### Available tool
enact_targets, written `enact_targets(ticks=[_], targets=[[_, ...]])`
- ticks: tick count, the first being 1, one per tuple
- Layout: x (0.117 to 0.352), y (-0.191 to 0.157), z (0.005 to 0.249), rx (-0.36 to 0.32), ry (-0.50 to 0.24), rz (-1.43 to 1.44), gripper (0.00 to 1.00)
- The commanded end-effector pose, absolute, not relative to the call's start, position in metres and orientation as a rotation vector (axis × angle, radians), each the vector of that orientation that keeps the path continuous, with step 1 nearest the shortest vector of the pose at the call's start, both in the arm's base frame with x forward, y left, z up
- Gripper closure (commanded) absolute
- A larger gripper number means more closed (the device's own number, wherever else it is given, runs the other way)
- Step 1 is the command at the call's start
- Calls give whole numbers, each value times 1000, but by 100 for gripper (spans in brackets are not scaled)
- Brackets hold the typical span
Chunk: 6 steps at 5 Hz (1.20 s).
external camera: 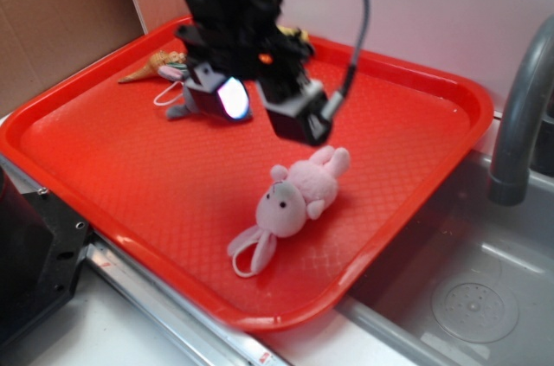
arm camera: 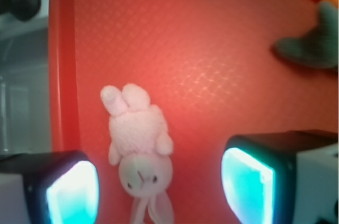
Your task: Grab the pink bunny.
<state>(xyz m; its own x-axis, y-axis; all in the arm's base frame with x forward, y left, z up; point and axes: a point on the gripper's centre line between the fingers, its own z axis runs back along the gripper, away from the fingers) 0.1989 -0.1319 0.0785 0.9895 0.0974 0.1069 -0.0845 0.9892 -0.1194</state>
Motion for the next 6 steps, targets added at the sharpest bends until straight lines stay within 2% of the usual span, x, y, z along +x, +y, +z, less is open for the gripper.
enact_targets(ticks=[1,2,3,4,5,6], targets=[[198,-157,39,-106,-67,7,0],[194,-164,29,-73,-62,-10,0],[190,-169,25,-7,-41,26,100],[188,-168,29,-5,-47,38,100],[187,-155,57,-28,-59,63,100],[191,-120,106,-95,-117,202,100]])
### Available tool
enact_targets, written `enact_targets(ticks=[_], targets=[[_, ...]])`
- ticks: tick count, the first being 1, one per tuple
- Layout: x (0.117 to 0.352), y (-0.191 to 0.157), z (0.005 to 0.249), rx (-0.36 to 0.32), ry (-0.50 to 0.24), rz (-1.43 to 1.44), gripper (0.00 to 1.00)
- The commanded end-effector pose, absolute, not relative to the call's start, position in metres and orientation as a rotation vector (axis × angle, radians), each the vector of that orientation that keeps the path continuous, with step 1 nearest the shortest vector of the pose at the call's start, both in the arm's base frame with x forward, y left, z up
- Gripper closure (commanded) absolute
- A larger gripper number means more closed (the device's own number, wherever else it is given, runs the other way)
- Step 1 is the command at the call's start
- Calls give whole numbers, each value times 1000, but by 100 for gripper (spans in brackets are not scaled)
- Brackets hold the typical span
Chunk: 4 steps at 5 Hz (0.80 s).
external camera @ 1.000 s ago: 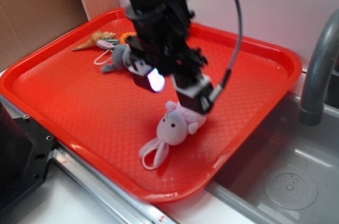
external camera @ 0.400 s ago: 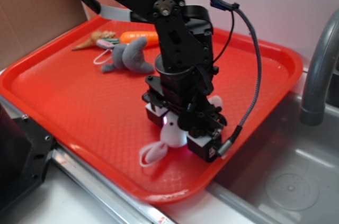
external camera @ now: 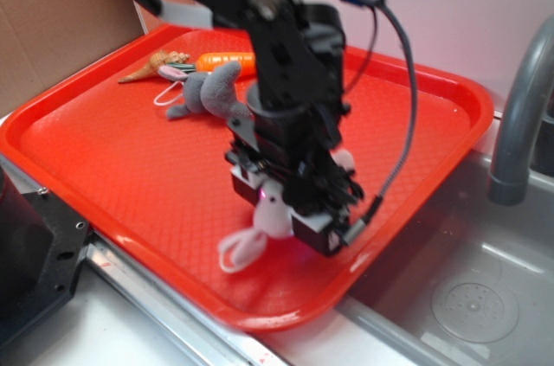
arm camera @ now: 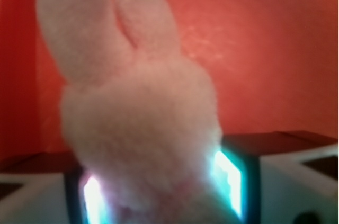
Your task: Grab the pink bunny.
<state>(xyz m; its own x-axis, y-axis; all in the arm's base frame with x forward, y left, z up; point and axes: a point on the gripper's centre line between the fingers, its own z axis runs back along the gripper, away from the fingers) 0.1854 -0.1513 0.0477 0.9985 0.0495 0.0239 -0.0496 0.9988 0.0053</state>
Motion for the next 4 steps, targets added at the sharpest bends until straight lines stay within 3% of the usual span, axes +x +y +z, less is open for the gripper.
enact_targets(ticks=[1,3,4], targets=[[185,-86,156,-92,-177,351,100],[167,-19,212,-129,-197,540,100],[157,0,220,-71,-207,602,100]])
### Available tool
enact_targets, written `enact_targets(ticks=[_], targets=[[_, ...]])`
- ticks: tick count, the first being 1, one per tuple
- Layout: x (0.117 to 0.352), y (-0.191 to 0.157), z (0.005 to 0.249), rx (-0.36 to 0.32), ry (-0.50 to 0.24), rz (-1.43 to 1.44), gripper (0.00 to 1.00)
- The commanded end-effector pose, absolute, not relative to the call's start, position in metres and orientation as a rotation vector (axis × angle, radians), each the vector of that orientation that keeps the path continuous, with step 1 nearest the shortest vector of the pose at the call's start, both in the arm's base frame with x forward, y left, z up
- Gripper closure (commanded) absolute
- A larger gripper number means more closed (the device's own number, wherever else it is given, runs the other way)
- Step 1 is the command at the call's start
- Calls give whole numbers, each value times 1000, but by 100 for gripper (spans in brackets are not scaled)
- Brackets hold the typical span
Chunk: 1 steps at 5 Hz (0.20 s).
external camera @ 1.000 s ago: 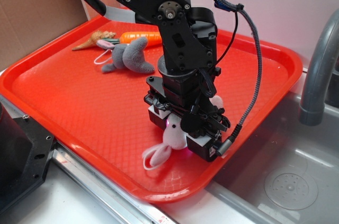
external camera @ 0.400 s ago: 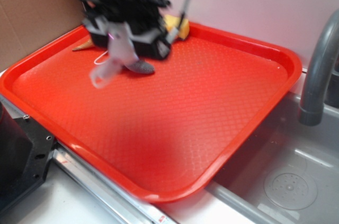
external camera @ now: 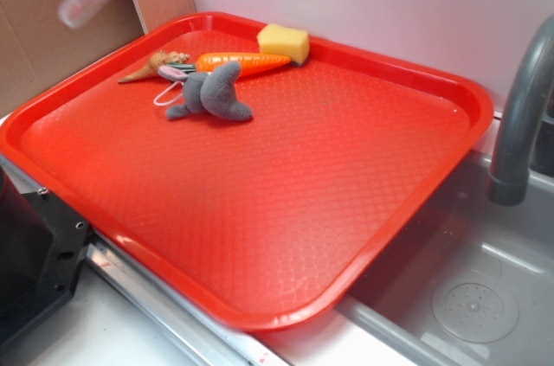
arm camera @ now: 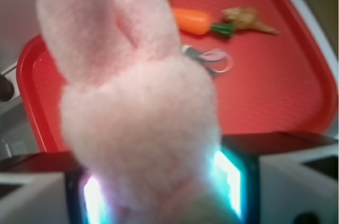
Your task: Grab the pink bunny.
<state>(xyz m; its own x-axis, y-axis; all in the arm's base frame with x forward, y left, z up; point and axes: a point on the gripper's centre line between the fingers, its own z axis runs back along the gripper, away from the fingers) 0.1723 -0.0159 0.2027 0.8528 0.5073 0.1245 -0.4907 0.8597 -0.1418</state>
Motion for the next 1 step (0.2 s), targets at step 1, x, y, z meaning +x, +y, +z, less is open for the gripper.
enact_targets(ticks=[1], targets=[[160,12,218,-28,-130,613,100]])
